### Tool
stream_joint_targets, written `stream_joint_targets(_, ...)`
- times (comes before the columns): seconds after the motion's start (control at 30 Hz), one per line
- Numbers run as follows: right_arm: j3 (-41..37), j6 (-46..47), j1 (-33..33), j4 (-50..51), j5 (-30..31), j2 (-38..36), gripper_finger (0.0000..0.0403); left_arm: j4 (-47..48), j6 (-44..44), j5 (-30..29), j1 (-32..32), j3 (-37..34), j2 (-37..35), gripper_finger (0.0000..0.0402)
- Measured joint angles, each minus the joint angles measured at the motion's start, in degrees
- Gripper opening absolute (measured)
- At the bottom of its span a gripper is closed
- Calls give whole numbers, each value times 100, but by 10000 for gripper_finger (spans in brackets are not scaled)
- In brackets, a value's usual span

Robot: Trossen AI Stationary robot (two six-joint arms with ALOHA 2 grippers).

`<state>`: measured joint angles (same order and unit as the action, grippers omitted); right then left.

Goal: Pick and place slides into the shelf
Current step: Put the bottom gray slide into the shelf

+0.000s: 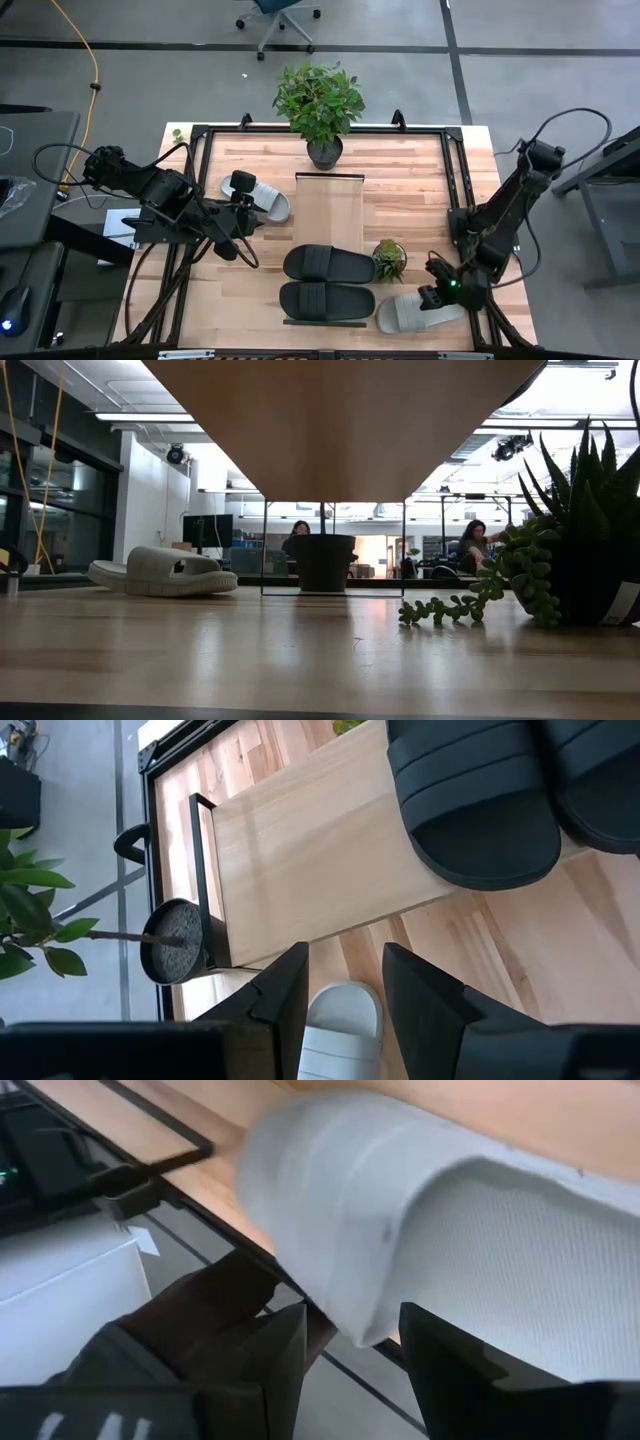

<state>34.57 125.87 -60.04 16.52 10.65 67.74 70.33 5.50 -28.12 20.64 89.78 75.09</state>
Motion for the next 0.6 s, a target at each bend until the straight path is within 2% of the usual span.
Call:
stream_joint_targets(0.2,0,511,-376,-75,582,213,154,17,4,0,0,0,0,117)
stream_joint_targets(0.6,0,524,-373,-97,688,247,154,109,13,0,0,0,0,117)
